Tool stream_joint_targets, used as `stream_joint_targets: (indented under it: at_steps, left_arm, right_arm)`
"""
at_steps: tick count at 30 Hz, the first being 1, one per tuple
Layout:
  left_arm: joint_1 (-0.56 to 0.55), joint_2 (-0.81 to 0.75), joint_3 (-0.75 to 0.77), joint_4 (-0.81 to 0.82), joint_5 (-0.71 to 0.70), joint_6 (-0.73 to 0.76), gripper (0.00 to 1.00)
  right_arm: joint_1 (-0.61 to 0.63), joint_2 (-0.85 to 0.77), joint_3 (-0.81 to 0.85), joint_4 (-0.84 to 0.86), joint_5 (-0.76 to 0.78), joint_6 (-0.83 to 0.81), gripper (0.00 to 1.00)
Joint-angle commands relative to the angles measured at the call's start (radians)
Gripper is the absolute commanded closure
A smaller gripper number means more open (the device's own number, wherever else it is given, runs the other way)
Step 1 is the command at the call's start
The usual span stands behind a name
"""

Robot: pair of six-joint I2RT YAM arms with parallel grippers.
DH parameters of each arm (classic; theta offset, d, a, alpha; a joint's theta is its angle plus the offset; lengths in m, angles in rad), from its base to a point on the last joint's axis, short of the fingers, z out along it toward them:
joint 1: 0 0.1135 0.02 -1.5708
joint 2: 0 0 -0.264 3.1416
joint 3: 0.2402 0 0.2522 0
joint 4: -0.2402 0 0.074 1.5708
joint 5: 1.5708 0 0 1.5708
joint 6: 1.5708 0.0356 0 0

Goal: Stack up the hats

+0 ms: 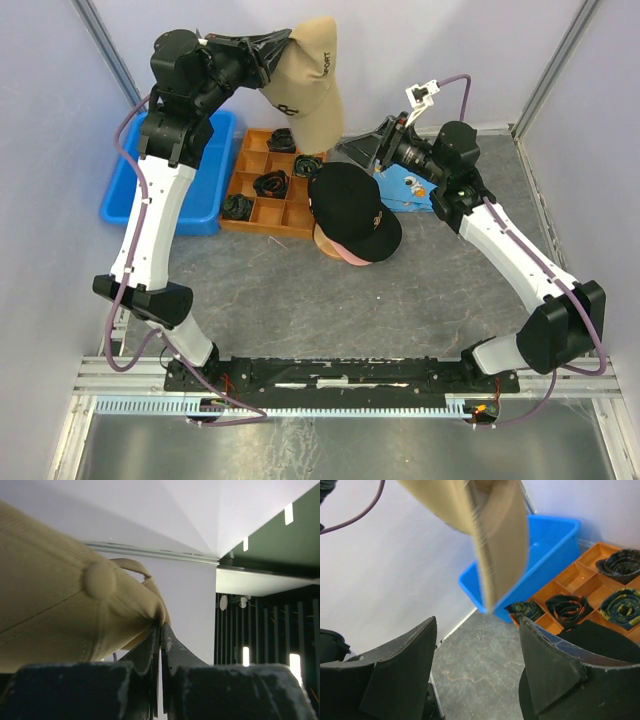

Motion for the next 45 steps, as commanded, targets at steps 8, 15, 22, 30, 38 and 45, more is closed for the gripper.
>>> stream_joint_targets:
  at_steps: [8, 15, 22, 30, 38, 45]
  left_arm:
    - [-0.071, 0.063, 0.165, 0.082, -0.024, -0.098, 0.97]
    - [-0.072, 0.072, 0.171, 0.09, -0.031, -0.102, 0.97]
    - [-0.071, 0.088, 0.171, 0.108, -0.042, -0.099, 0.97]
    - [-0.07, 0.106, 0.182, 0.116, -0.062, -0.094, 0.97]
    - [-0.073, 0.117, 0.216, 0.12, -0.074, -0.109, 0.97]
    - [-0.08, 0.114, 0.223, 0.118, -0.074, -0.119, 0.97]
  right_arm:
    - [0.027, -0.014, 0.024, 0.094, 0.113, -0.088, 0.25]
    - [0.033, -0.027, 0.038, 0.096, 0.133, -0.091, 0.25]
    - [0.031, -0.105, 0.009, -0.027, 0.223, -0.184, 0.23]
    - [0.02, -0.153, -0.006, -0.064, 0.232, -0.173, 0.19]
    - [0.021, -0.129, -0.01, -0.033, 0.229, -0.157, 0.19]
    - [0.027, -0.043, 0.035, 0.055, 0.194, -0.079, 0.18]
